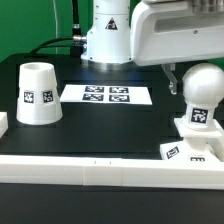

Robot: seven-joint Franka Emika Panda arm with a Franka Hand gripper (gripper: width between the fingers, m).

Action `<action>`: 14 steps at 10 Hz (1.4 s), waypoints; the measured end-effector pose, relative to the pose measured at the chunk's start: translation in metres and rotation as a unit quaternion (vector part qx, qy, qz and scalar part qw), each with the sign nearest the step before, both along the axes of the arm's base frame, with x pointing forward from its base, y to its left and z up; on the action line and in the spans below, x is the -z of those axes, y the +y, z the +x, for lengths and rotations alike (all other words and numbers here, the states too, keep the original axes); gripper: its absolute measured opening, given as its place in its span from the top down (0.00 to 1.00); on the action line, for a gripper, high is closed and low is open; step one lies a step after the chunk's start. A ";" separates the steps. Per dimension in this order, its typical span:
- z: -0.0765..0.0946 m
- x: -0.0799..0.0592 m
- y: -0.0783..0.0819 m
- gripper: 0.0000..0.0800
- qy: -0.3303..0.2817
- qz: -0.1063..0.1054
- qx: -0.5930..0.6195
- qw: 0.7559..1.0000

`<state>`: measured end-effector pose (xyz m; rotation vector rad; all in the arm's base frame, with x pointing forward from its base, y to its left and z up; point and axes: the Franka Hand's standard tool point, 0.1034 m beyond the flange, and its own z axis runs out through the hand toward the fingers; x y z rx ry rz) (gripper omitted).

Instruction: Assemble lamp

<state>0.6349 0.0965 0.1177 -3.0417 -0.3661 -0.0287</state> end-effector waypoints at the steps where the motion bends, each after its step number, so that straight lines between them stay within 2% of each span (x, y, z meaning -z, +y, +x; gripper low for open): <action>1: 0.002 -0.001 0.000 0.13 -0.015 -0.009 -0.071 0.997; 6: 0.004 -0.001 -0.001 0.13 -0.030 -0.015 -0.224 0.974; 9: 0.004 0.000 -0.003 0.13 -0.035 -0.019 -0.316 0.948; 10: 0.003 0.001 -0.002 0.13 -0.036 -0.025 -0.359 0.932; 14: 0.004 0.002 -0.003 0.13 -0.037 -0.049 -0.535 0.843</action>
Offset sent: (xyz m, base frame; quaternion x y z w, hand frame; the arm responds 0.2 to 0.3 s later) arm 0.0000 0.0000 0.0000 0.0000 0.0000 -0.1938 0.9810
